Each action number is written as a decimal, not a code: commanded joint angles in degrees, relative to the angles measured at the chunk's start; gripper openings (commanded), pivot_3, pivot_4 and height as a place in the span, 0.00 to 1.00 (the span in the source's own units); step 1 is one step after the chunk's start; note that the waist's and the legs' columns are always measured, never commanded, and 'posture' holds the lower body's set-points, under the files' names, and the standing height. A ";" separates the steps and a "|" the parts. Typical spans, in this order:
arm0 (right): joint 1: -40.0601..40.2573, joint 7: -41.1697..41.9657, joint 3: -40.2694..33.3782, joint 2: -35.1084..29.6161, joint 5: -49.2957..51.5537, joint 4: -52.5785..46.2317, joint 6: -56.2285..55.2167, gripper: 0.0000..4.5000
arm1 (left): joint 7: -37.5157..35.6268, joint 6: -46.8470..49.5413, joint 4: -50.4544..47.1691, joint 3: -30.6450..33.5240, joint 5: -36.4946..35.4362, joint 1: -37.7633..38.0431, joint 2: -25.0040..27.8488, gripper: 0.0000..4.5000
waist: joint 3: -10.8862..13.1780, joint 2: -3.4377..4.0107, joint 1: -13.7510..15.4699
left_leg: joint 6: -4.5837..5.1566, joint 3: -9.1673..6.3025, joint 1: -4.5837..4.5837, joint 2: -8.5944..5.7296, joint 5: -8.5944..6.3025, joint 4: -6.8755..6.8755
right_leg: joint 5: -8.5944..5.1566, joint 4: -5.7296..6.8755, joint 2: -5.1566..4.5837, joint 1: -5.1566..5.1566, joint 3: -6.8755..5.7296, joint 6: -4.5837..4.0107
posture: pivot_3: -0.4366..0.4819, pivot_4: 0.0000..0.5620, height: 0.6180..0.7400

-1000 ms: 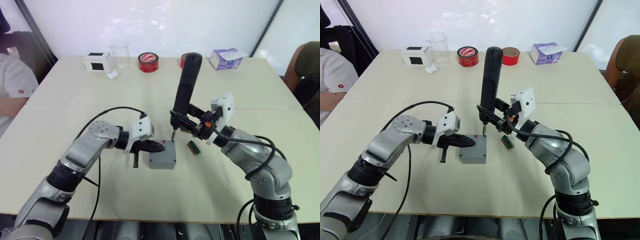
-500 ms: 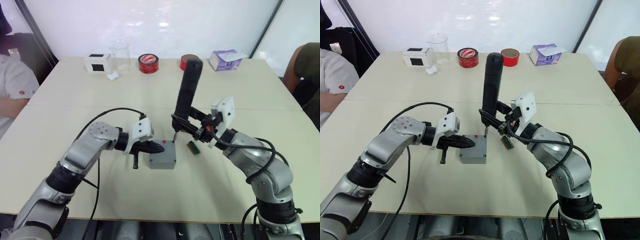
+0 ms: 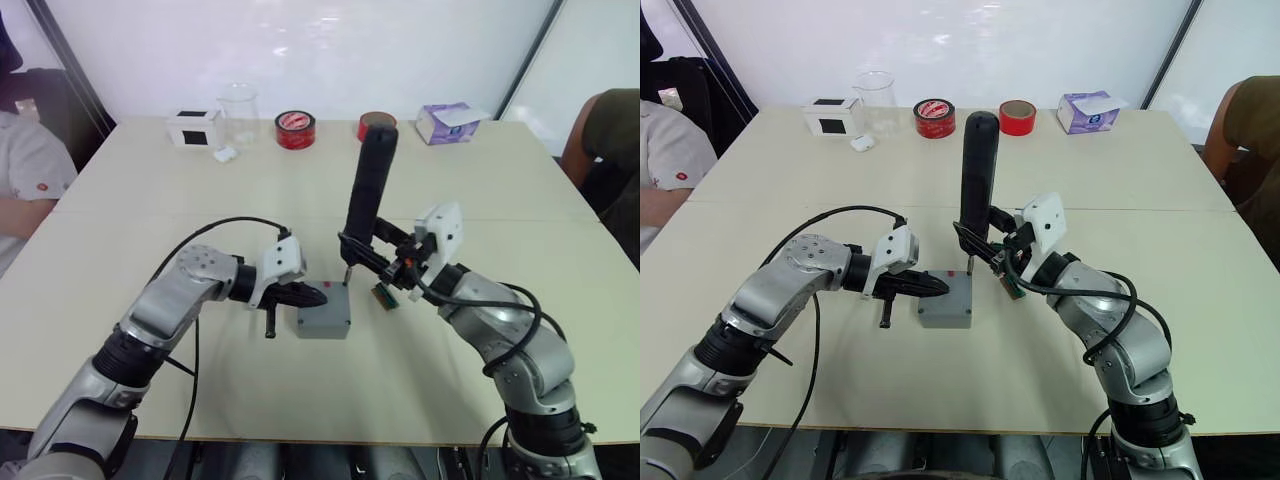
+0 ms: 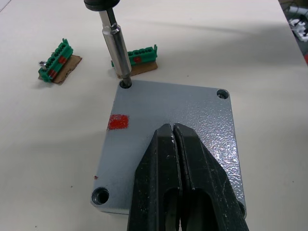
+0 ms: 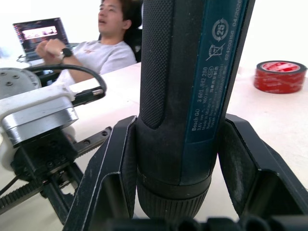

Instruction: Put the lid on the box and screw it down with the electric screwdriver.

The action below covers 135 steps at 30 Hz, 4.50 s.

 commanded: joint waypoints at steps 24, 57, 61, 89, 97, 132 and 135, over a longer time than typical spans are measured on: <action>3.70 -4.30 4.11 2.75 -6.93 3.69 0.19 0.41 | 0.83 0.29 -0.71 -1.35 2.01 2.73 0.67 0.00 | -0.60 -0.11 0.04 | 0.01 -0.02 0.21 0.02 -0.01 -0.03 | -0.11 -0.04 0.00 0.23 -0.01 -0.19 | 0.48 0.27 1.00; 5.34 -6.83 7.48 7.41 -11.66 3.20 -2.86 0.41 | 2.12 0.67 -1.32 -2.28 3.34 4.30 0.40 0.00 | -0.70 -0.22 -0.13 | 0.18 -0.01 0.93 0.31 -0.14 -0.28 | -0.50 -0.21 -0.07 0.86 -0.04 -0.54 | 0.48 0.27 1.00; 6.34 -8.18 7.63 7.77 -13.04 4.45 -1.37 0.41 | 2.24 0.73 -1.68 -2.31 3.10 5.40 0.62 0.00 | -0.72 -0.24 -0.12 | 0.18 -0.02 0.93 0.33 -0.14 -0.29 | -0.51 -0.23 -0.08 0.86 -0.05 -0.56 | 0.48 0.27 1.00; 9.52 -8.26 7.78 9.15 -12.61 2.62 -2.14 0.41 | 2.59 -1.39 -0.71 -2.79 3.69 7.41 0.80 0.00 | -1.46 -0.28 -0.05 | 0.17 -0.04 1.00 0.49 -0.15 -1.15 | -0.58 -1.04 -0.24 0.87 -0.19 -0.81 | 0.48 0.27 1.00; 1.71 -4.36 -0.75 4.10 -4.30 -6.58 2.58 0.41 | 2.39 -2.41 0.69 -3.44 4.07 6.97 0.10 0.00 | -1.25 -0.09 0.02 | 0.17 -0.04 0.91 0.47 -0.15 -1.16 | -0.58 -1.06 -0.30 0.81 -0.21 -0.81 | 0.48 0.27 1.00; -20.67 -13.18 -2.07 -43.98 44.89 45.46 57.16 0.41 | 4.50 17.13 -20.78 11.75 -22.30 7.06 6.42 0.00 | 0.37 0.33 -0.01 | 0.44 0.20 -1.15 -0.15 -0.26 -0.60 | -0.29 -0.98 -0.35 -0.98 -0.10 -0.03 | 0.48 0.27 1.00; -21.31 -12.83 -1.10 -42.82 42.52 45.86 57.16 0.41 | 4.86 17.08 -20.22 12.04 -22.19 7.06 6.39 0.00 | 0.37 0.33 -0.02 | 0.45 0.14 -1.16 -0.01 -0.26 -0.38 | -0.29 -0.90 -0.10 -0.93 -0.06 -0.04 | 0.48 0.27 1.00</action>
